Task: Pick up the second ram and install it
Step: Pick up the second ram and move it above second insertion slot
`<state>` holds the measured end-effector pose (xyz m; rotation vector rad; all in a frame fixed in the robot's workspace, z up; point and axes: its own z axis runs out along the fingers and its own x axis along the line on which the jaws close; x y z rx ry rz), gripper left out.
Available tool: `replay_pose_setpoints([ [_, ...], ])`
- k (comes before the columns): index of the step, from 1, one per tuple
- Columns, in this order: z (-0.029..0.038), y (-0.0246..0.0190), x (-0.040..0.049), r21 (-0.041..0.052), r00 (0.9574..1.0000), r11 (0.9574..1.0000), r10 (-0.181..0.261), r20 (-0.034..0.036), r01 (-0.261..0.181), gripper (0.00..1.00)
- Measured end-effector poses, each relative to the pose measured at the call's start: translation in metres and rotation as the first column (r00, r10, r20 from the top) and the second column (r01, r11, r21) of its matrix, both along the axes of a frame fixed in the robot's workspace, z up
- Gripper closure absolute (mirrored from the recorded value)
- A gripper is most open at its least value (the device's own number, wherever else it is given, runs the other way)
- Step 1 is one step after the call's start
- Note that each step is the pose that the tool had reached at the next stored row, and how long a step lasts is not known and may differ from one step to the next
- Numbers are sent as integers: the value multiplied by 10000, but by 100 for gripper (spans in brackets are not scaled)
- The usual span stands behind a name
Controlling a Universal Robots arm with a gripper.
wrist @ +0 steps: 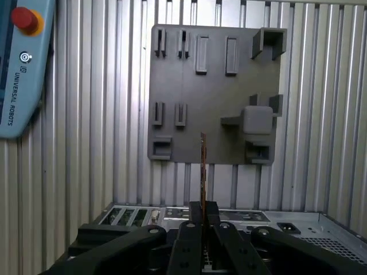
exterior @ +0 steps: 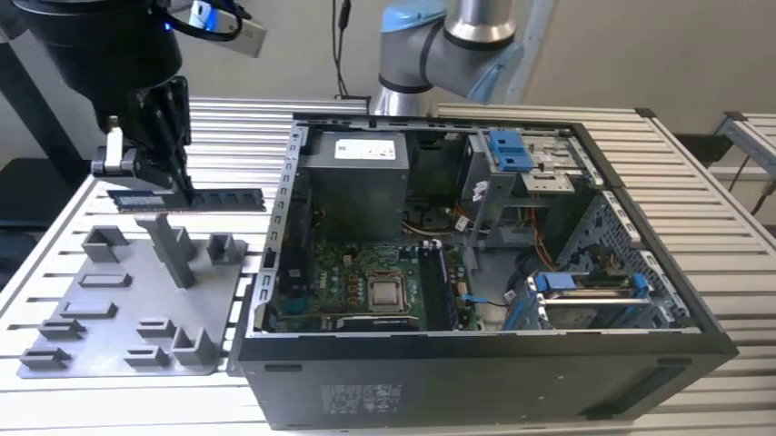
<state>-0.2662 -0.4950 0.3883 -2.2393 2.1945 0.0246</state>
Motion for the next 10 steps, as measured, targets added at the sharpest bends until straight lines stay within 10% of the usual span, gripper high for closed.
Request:
replay_pose_setpoints([
  [10, 0, 0, 285, 0, 10000, 10000, -1, 0, 1, 86],
])
